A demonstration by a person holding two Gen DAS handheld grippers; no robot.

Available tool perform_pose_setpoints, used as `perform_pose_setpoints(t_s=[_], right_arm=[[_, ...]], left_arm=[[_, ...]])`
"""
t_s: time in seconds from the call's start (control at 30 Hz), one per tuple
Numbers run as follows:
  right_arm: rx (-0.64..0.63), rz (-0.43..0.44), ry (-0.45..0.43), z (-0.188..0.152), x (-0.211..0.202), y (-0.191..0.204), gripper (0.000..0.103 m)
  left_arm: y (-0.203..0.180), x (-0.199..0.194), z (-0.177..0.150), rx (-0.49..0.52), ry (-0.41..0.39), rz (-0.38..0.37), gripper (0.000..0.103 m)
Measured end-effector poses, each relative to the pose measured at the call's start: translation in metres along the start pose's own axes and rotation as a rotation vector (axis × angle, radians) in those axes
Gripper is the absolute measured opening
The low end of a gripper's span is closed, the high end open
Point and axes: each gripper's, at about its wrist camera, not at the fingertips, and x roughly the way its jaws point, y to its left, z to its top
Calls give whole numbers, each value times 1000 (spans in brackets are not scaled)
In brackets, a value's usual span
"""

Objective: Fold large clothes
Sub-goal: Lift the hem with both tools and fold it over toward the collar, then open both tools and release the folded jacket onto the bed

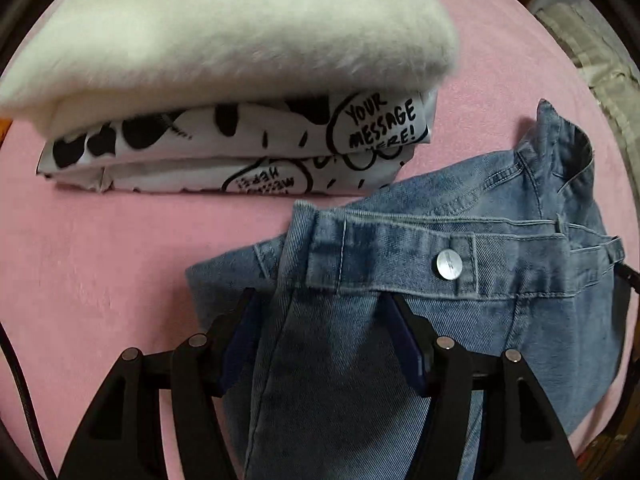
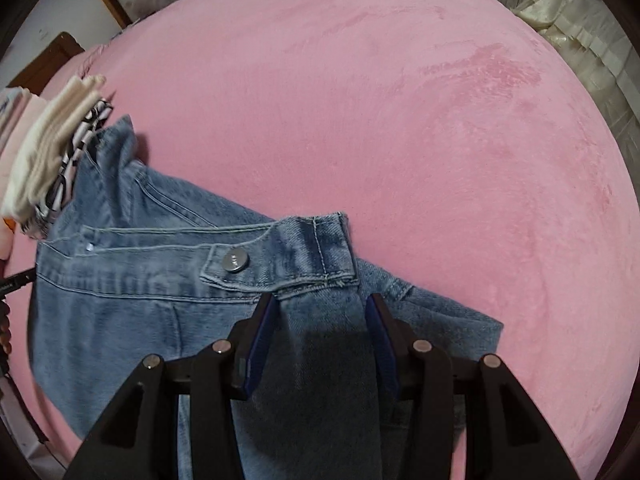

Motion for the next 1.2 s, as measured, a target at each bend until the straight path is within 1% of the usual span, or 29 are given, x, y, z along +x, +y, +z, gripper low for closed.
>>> perform_pose_setpoints(t_s=[0.13,0.23,0.27,0.3,0.33,0.37,0.4,0.43,0.47,0.5,0.53,0.6,0.7,0.73,0.8,0.83,0.9,0.97,1.0,1.03,1.13,1.17,1.2], right_arm=[[-30,-16,-19,0,6,8,47],[-35,-20,-38,0,9,9,47],[-48,-34,-46,-1,10,12,46],[-61,-47,-58,-2,8,13,45],[-82,-69,-78,-5,6,18,37],[-94,-81,-91,-8,3,22,25],[-98,-95,-110,-11,-2,25,22],[-100,-111,-133,-13,-8,28,18],[-96,-108,-153,-15,-16,29,14],[-86,-102,-171,-17,-23,28,13],[-75,-98,-191,-19,-32,27,12],[-39,-94,-233,-22,-52,20,12],[21,-53,-293,-22,-78,8,11],[32,-46,-314,-21,-83,7,11],[51,-41,-333,-17,-83,4,11],[66,-38,-331,-15,-78,-2,11],[96,-38,-297,-5,-50,0,11],[100,-75,-221,-2,-9,-2,11],[117,-80,-196,-3,3,-4,12],[140,-79,-192,-5,13,-6,13],[184,-78,-210,-7,11,-8,17],[183,-81,-211,-8,5,-8,22],[181,-88,-206,-9,-2,-8,23]], left_arm=[[-8,5,2,10,-7,3,66],[-15,4,3,22,-31,16,65],[-19,5,4,33,-39,40,47],[-29,6,5,59,-46,74,41],[-35,6,5,74,-53,115,36],[-45,4,4,97,-72,173,26],[-52,1,1,114,-98,239,24],[-56,-2,-1,116,-113,262,18],[-58,-8,-4,99,-142,279,18],[-58,-14,-6,79,-165,282,17],[-58,-25,-10,56,-208,290,17],[-62,-44,-14,46,-273,296,17],[-66,-61,-17,27,-326,292,17],[-65,-66,-14,-5,-343,281,17],[-54,-64,-6,-56,-339,253,17],[-50,-56,-2,-81,-328,237,17],[-50,-28,9,-91,-279,238,17],[-53,9,10,-89,-223,266,19],[-54,16,9,-91,-225,270,19],[-55,22,6,-94,-234,276,19],[-62,23,-2,-80,-272,292,21],[-64,19,-5,-70,-279,292,28],[-65,14,-8,-60,-272,299,31]])
